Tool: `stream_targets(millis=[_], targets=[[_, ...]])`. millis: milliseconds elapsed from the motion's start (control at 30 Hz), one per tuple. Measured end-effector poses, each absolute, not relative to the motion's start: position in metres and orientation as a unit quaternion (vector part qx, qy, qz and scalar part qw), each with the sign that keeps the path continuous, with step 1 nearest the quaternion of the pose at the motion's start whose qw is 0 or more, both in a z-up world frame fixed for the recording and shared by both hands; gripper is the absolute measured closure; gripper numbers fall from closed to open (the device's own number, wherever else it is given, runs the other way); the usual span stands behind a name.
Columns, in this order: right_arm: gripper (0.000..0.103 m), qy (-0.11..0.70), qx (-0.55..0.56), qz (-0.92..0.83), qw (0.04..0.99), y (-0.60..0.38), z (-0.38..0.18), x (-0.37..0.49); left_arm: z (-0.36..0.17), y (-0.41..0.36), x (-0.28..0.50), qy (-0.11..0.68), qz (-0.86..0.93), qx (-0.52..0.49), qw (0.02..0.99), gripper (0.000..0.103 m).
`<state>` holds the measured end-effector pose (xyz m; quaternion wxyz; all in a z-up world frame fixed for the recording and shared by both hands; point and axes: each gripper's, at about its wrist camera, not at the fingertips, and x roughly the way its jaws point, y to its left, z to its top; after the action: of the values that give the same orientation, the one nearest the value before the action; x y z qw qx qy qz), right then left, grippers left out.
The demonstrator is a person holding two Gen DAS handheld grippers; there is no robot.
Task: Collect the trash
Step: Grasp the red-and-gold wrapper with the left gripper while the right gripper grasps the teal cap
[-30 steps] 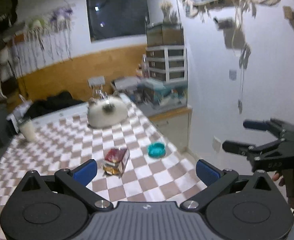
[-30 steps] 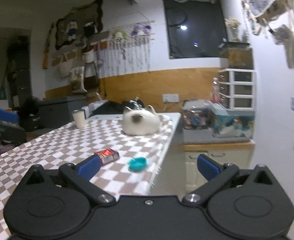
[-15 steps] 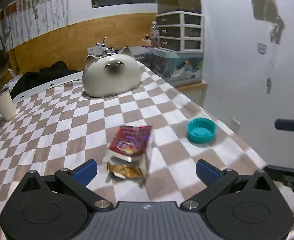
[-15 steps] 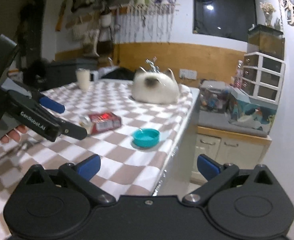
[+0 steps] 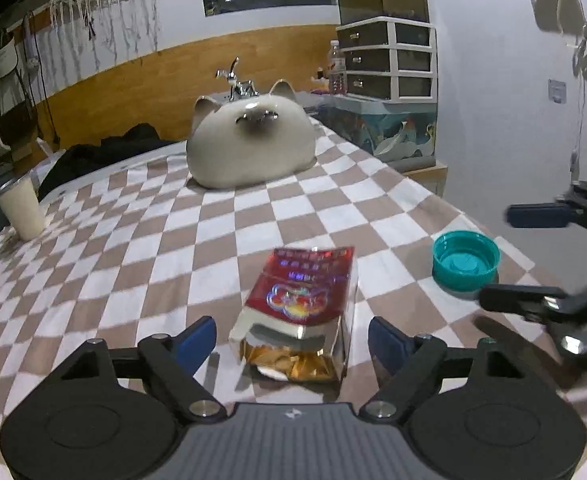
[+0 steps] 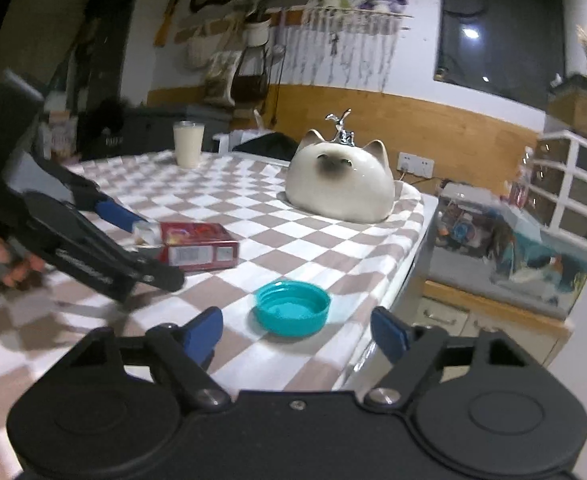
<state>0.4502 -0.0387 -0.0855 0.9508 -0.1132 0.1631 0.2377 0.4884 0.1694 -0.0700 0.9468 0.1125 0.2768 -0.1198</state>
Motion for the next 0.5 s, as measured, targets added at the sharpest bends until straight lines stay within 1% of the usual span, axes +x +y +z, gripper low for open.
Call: stream_targets(millis=[33, 100, 133, 167, 200, 233, 267, 300, 500], targets=[[0.024, 0.164, -0.118, 0.236, 0.950, -0.037, -0.086, 0.457, -0.070, 0.168, 0.490, 0.276, -0.121, 0.113, 0.947, 0.020], [0.033, 0.170, -0.117, 0.238, 0.949, -0.034, -0.085, 0.469, -0.072, 0.166, 0.494, 0.281, -0.123, 0.110, 0.945, 0.020], [0.036, 0.174, -0.113, 0.243, 0.947, -0.033, -0.085, 0.475, -0.072, 0.166, 0.496, 0.284, -0.125, 0.107, 0.945, 0.022], [0.039, 0.179, -0.110, 0.248, 0.946, -0.031, -0.084, 0.480, -0.071, 0.166, 0.496, 0.283, -0.127, 0.100, 0.945, 0.031], [0.042, 0.182, -0.106, 0.253, 0.944, -0.030, -0.084, 0.484, -0.070, 0.167, 0.497, 0.283, -0.128, 0.090, 0.946, 0.036], [0.043, 0.185, -0.104, 0.258, 0.942, -0.028, -0.083, 0.487, -0.070, 0.168, 0.497, 0.283, -0.128, 0.083, 0.947, 0.044], [0.049, 0.189, -0.104, 0.262, 0.941, -0.026, -0.084, 0.490, -0.070, 0.168, 0.496, 0.285, -0.126, 0.080, 0.947, 0.046], [0.053, 0.196, -0.105, 0.265, 0.938, -0.024, -0.084, 0.492, -0.070, 0.168, 0.495, 0.286, -0.124, 0.079, 0.947, 0.046], [0.053, 0.207, -0.114, 0.251, 0.939, -0.018, -0.086, 0.480, -0.069, 0.158, 0.478, 0.283, -0.118, 0.088, 0.948, 0.049]])
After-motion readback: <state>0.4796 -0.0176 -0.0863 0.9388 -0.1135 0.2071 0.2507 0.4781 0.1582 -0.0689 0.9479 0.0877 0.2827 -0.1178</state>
